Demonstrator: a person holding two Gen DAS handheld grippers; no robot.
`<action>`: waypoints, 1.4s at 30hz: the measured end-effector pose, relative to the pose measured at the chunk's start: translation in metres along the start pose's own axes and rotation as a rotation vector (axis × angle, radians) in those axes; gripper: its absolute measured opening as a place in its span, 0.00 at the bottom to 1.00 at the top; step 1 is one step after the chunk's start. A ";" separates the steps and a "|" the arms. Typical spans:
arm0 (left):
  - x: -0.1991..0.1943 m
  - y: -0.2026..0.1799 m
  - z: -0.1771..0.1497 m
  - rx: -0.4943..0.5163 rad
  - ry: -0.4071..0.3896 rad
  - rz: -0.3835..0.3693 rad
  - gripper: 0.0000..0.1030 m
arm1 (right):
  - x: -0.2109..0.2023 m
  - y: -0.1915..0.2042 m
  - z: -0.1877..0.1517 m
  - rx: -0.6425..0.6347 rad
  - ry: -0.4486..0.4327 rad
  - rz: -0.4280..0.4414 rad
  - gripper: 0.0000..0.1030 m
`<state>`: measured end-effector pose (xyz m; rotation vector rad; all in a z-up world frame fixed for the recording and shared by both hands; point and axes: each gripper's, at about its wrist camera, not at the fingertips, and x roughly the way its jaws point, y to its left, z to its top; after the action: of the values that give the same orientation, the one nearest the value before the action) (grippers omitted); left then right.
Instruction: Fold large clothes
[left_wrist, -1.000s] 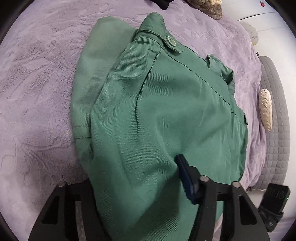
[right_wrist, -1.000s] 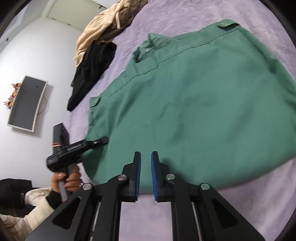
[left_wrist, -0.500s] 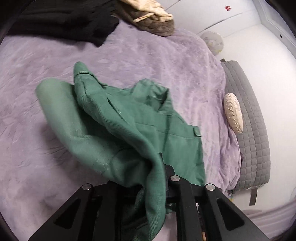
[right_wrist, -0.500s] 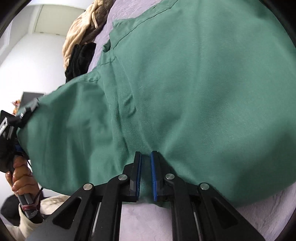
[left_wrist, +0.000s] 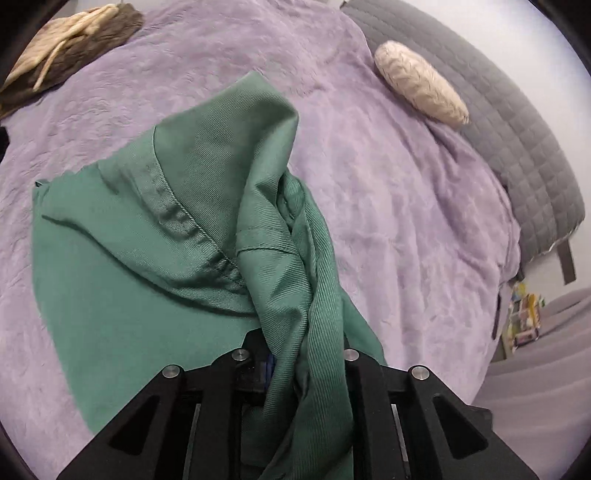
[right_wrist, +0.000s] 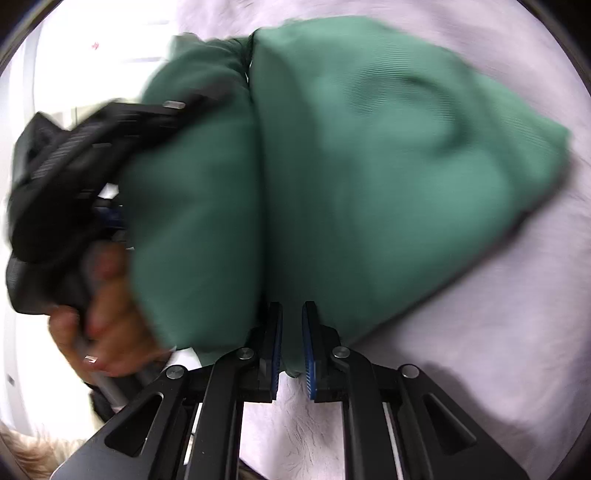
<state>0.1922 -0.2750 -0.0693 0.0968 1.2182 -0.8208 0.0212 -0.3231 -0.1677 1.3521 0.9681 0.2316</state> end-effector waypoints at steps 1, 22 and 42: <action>0.019 -0.010 0.000 0.026 0.026 0.047 0.16 | -0.001 -0.003 0.000 0.004 0.000 0.005 0.11; -0.062 0.044 -0.012 -0.060 -0.219 0.194 0.77 | -0.045 0.023 -0.006 -0.115 -0.110 -0.080 0.50; -0.070 0.111 -0.073 -0.199 -0.117 0.302 0.77 | -0.098 0.042 0.048 -0.078 -0.378 -0.206 0.05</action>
<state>0.1948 -0.1247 -0.0756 0.0677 1.1349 -0.4339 0.0109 -0.4099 -0.0904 1.1612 0.7622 -0.1383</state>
